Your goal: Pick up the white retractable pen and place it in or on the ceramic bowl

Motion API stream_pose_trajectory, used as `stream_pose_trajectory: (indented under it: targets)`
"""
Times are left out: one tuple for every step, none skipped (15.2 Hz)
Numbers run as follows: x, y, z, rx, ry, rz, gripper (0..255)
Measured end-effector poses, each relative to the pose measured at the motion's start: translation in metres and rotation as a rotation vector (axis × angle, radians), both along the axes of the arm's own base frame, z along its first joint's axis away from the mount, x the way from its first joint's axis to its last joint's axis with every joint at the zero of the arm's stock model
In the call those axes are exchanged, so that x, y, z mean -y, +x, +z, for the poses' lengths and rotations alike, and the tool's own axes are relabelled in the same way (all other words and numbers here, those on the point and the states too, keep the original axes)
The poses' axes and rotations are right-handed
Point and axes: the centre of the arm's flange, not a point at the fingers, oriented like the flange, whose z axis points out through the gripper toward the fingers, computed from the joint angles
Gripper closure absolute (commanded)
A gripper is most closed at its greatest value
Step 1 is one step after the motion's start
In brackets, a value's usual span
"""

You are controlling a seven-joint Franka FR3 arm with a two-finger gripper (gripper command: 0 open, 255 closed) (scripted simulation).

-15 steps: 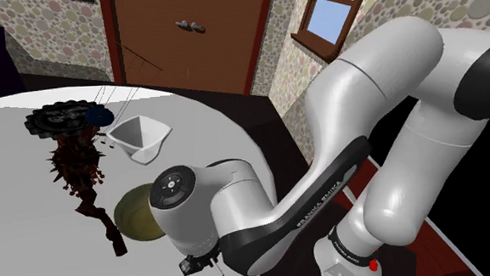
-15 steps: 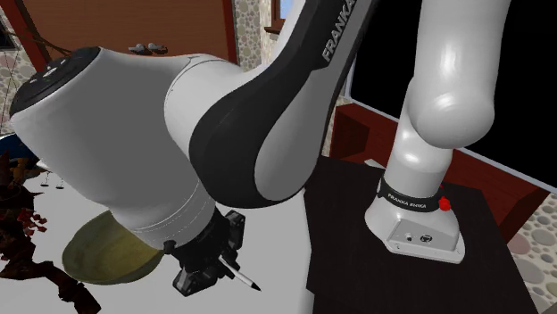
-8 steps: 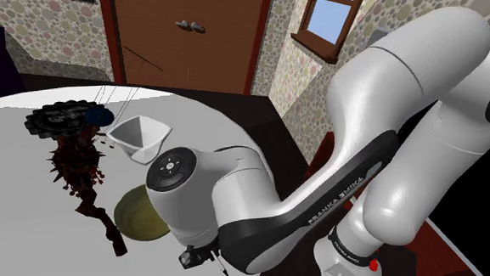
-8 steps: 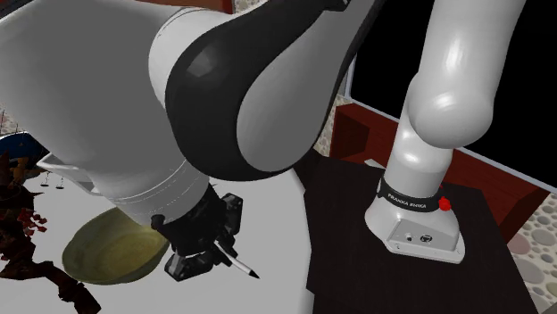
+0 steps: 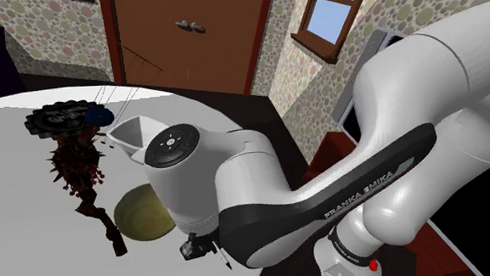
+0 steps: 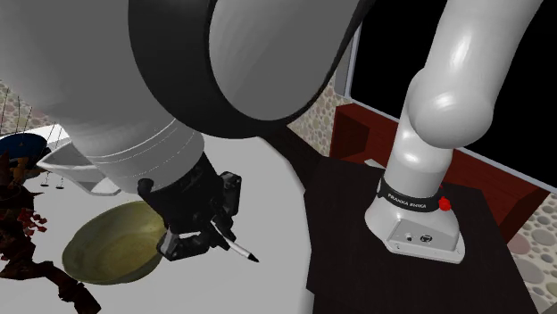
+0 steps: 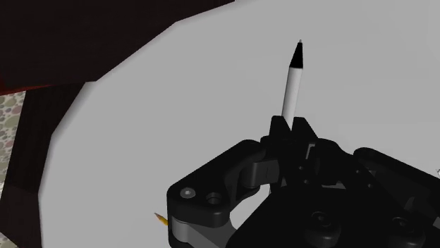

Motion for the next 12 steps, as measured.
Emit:
stream_pose_trajectory:
  targets:
    - [0.000, 0.001, 0.006, 0.000, 0.000, 0.000, 255]
    - [-0.002, 0.009, 0.009, -0.001, 0.002, -0.001, 255]
    - [-0.002, 0.017, 0.011, -0.001, 0.001, 0.000, 255]
    - [-0.004, 0.028, 0.014, -0.001, 0.001, 0.000, 255]
    - [-0.005, 0.039, 0.014, -0.002, 0.001, 0.000, 255]
    - [-0.007, 0.053, 0.016, -0.002, 0.002, 0.000, 255]
    - [-0.009, 0.065, 0.015, -0.002, 0.002, 0.001, 255]
    - [-0.009, 0.078, 0.017, -0.002, 0.002, 0.001, 255]
    - [-0.013, 0.089, 0.020, -0.002, 0.002, 0.001, 255]
    - [-0.013, 0.102, 0.018, -0.001, 0.003, 0.001, 255]
    - [-0.014, 0.119, 0.021, -0.002, 0.002, 0.001, 255]
    - [-0.013, 0.131, 0.020, -0.001, 0.002, 0.001, 255]
